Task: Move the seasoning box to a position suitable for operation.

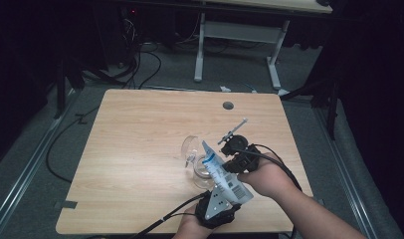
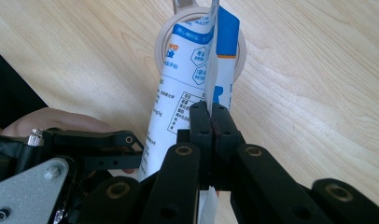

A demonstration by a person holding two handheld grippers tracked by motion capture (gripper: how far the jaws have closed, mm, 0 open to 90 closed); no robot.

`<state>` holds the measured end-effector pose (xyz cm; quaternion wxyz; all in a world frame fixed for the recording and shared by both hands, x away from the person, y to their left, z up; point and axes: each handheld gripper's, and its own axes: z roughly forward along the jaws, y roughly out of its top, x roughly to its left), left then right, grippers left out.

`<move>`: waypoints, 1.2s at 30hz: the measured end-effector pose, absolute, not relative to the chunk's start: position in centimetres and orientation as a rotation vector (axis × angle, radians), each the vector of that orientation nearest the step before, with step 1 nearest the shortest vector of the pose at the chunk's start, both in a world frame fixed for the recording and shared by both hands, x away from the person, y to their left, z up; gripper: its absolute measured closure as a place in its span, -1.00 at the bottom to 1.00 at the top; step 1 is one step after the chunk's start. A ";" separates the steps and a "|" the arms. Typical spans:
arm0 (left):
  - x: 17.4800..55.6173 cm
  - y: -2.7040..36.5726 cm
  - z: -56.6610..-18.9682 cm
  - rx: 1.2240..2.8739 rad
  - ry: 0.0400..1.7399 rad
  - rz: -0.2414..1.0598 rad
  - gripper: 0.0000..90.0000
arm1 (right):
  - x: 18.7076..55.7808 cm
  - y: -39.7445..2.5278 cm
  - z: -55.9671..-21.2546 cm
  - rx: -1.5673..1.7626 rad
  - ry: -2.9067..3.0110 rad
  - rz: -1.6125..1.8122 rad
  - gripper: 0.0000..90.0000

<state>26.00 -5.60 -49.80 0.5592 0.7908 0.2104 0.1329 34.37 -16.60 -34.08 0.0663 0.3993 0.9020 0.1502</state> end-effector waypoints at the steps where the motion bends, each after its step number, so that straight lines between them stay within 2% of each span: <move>1: 26.0 -5.6 -49.8 1.865 0.496 0.313 0.22 | 34.4 -16.6 -34.1 1.204 2.720 0.453 0.99; 36: 26.1 -5.8 -49.5 1.851 0.489 0.332 0.21 | 34.8 -16.4 -33.8 1.189 2.702 0.460 0.99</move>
